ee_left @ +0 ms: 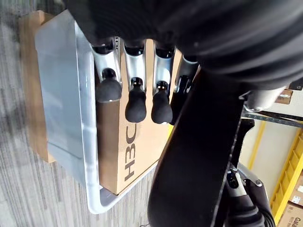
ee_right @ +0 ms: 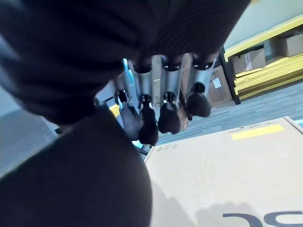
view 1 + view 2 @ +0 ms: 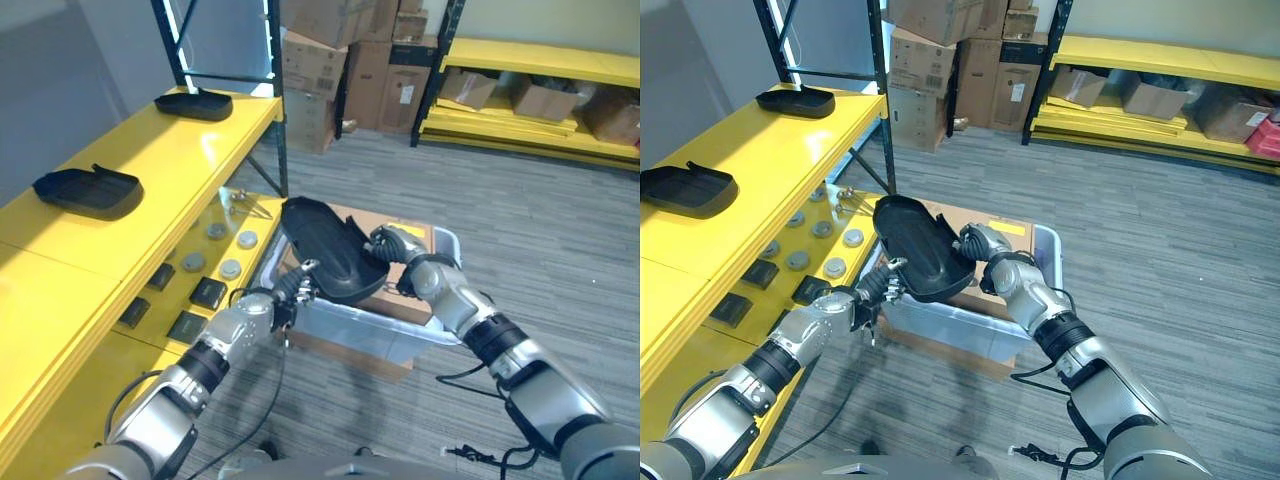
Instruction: Move parts from the plastic box to the shelf.
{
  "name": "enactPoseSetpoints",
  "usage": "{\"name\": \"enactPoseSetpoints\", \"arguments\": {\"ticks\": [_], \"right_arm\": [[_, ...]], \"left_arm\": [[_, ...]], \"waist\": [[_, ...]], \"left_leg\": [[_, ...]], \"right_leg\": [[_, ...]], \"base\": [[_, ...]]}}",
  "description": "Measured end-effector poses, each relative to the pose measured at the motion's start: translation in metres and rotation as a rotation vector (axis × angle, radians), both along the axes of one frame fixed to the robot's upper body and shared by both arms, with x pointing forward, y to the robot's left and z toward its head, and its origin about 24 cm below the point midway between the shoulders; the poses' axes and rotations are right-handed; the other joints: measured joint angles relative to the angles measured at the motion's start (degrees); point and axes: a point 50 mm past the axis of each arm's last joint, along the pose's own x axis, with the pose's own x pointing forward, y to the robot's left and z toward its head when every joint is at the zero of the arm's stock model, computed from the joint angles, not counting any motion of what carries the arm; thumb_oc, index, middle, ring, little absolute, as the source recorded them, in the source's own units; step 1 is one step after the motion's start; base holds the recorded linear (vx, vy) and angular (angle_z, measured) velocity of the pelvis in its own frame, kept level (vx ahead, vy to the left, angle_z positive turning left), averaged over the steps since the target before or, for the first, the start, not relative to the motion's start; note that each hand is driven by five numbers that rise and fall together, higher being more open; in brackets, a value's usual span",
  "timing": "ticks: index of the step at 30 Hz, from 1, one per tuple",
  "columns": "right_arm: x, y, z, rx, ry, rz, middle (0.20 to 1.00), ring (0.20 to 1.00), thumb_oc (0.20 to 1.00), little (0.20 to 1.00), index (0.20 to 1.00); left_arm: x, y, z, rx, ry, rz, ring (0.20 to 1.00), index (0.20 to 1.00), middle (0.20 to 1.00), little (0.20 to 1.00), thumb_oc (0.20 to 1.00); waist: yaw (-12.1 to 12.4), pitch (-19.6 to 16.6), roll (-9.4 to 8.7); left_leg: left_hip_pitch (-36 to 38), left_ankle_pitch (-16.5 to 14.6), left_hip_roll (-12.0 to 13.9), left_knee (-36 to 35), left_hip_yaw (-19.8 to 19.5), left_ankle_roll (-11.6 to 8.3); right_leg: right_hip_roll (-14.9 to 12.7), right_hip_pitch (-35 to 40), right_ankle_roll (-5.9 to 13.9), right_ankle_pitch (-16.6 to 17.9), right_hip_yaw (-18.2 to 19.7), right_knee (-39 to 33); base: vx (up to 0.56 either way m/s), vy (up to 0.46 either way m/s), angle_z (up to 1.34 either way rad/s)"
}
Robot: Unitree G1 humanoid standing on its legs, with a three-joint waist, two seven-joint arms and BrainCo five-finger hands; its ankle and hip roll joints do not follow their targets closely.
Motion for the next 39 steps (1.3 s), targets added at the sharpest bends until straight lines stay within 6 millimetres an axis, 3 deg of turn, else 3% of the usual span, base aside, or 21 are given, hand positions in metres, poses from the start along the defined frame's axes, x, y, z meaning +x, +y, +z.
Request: {"name": "enactPoseSetpoints", "arguments": {"ticks": [7, 8, 9, 14, 25, 27, 28, 31, 35, 39], "right_arm": [[0.002, 0.005, 0.000, 0.226, 0.022, -0.099, 0.200, 0.200, 0.200, 0.200, 0.200], [0.002, 0.006, 0.001, 0.252, 0.023, -0.111, 0.470, 0.470, 0.470, 0.470, 0.470], [0.003, 0.009, 0.001, 0.350, 0.042, -0.147, 1.000, 1.000, 1.000, 1.000, 1.000], [0.001, 0.029, -0.002, 0.705, 0.084, -0.260, 1.000, 1.000, 1.000, 1.000, 1.000], [-0.009, 0.009, -0.009, 0.901, 0.071, -0.406, 1.000, 1.000, 1.000, 1.000, 1.000], [-0.014, 0.001, -0.017, 0.900, 0.079, -0.439, 1.000, 1.000, 1.000, 1.000, 1.000], [-0.029, -0.017, -0.037, 0.879, 0.106, -0.528, 1.000, 1.000, 1.000, 1.000, 1.000], [-0.058, -0.045, -0.070, 0.837, 0.158, -0.662, 1.000, 1.000, 1.000, 1.000, 1.000], [-0.085, -0.069, -0.089, 0.837, 0.160, -0.769, 1.000, 1.000, 1.000, 1.000, 1.000], [-0.123, -0.101, -0.110, 0.832, 0.163, -0.926, 1.000, 1.000, 1.000, 1.000, 1.000]], "left_arm": [[0.008, 0.006, 0.012, 0.074, -0.150, 0.062, 0.200, 0.200, 0.200, 0.200, 0.200], [0.009, 0.007, 0.014, 0.081, -0.164, 0.071, 0.200, 0.200, 0.200, 0.200, 0.200], [0.011, 0.010, 0.016, 0.095, -0.184, 0.102, 0.200, 0.200, 0.200, 0.200, 0.200], [0.019, 0.020, 0.032, 0.100, -0.273, 0.195, 0.200, 0.200, 0.200, 0.200, 0.200], [0.024, 0.037, 0.049, 0.144, -0.406, 0.327, 0.200, 0.200, 0.200, 0.200, 0.200], [0.026, 0.044, 0.052, 0.135, -0.432, 0.375, 0.200, 0.200, 0.200, 0.200, 0.200], [0.025, 0.061, 0.062, 0.095, -0.493, 0.467, 0.200, 0.200, 0.200, 0.200, 0.200], [0.023, 0.091, 0.075, 0.094, -0.580, 0.584, 0.200, 0.200, 0.200, 0.200, 0.200], [0.015, 0.120, 0.078, 0.135, -0.645, 0.673, 0.200, 0.200, 0.200, 0.200, 0.200], [-0.008, 0.159, 0.071, 0.163, -0.661, 0.807, 0.200, 0.200, 0.200, 0.200, 0.200]], "waist": [[0.0, 0.0, 0.04], [0.0, 0.0, 0.04], [0.0, 0.0, 0.05], [-0.1, 0.0, 0.20], [0.1, 0.1, 0.72], [-0.1, 0.1, 0.72], [0.0, 0.2, 0.74], [0.0, 0.2, 0.84], [-0.5, 0.2, 1.09], [-0.9, 0.2, 1.31]], "left_leg": [[0.0, 0.0, 0.0, 0.1, 0.0, 0.00], [0.0, 0.0, 0.0, 0.1, 0.0, 0.00], [0.0, 0.0, 0.0, 0.1, 0.0, 0.00], [0.0, 0.0, 0.0, 0.1, -0.1, 0.00], [-0.1, 0.0, 0.0, -0.2, -0.1, 0.00], [-0.1, 0.0, 0.0, -0.3, 0.0, 0.00], [-0.1, 0.0, 0.0, -0.4, 0.0, 0.00], [-0.1, 0.0, 0.0, -0.8, 0.1, 0.00], [0.0, 0.0, 0.0, -1.3, 0.7, -0.05], [0.0, -0.1, 0.0, -1.5, 1.1, -0.11]], "right_leg": [[0.0, 0.0, -0.02, 0.0, 0.0, 0.0], [0.0, 0.1, -0.02, 0.0, 0.0, 0.0], [0.0, 0.1, -0.02, 0.0, 0.0, 0.0], [-0.1, 0.0, -0.05, 0.0, 0.0, 0.0], [0.0, 0.0, -0.04, 0.0, -0.1, -0.5], [0.0, 0.0, -0.02, 0.0, -0.1, -0.6], [0.0, -0.1, -0.01, 0.0, -0.1, -0.7], [0.1, -0.1, 0.00, 0.0, 0.0, -0.9], [0.1, -0.3, 0.07, 0.1, 0.2, -1.5], [0.2, -0.3, 0.12, 0.1, 0.4, -2.0]], "base": [[0.00, 0.000, 0.00], [0.00, 0.000, 0.00], [0.00, 0.000, 0.00], [0.00, 0.000, 0.00], [0.00, 0.000, 0.00], [0.00, 0.000, 0.00], [0.00, 0.000, 0.00], [-0.01, 0.008, 0.00], [-0.02, 0.035, -0.05], [-0.02, 0.047, -0.03]]}}
